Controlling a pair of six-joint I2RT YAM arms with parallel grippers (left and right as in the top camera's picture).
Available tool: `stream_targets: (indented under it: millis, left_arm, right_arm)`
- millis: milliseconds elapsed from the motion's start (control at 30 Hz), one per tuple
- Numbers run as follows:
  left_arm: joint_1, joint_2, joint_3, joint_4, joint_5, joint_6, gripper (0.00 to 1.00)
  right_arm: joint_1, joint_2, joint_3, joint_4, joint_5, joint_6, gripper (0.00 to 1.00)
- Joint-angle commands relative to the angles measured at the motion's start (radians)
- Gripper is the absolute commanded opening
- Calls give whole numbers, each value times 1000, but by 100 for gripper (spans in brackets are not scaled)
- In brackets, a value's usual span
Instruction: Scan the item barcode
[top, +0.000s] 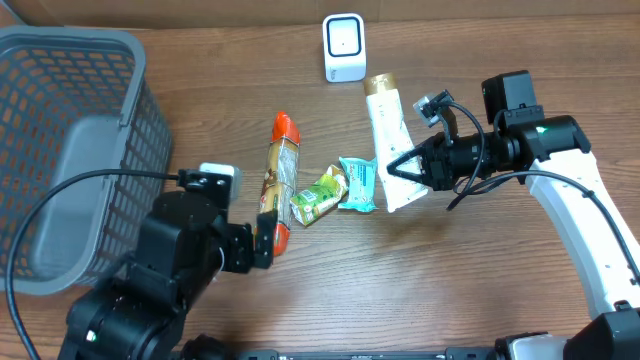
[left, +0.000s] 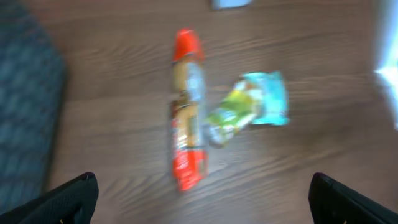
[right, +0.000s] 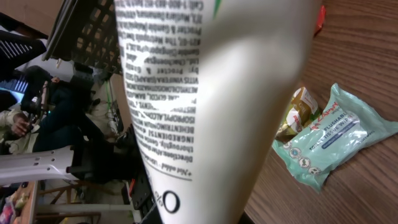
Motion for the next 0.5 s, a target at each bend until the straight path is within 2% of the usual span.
stream_targets:
  millis: [0, 67, 100, 367, 467]
  left_arm:
    - [6, 47, -3, -85, -320, -284, 100]
    - [6, 76, -13, -116, -401, -373, 100]
    - [6, 90, -22, -107, -416, -375, 100]
    - [6, 269, -110, 16, -406, -311, 100]
    - [6, 326, -132, 61, -341, -260, 100]
  right_arm:
    - [5, -37, 29, 18, -49, -20, 4]
    - [5, -37, 29, 37, -22, 21, 4]
    - [5, -37, 29, 51, 0, 49, 4]
    - [22, -37, 29, 75, 71, 84, 4]
    - [26, -37, 29, 74, 82, 84, 4]
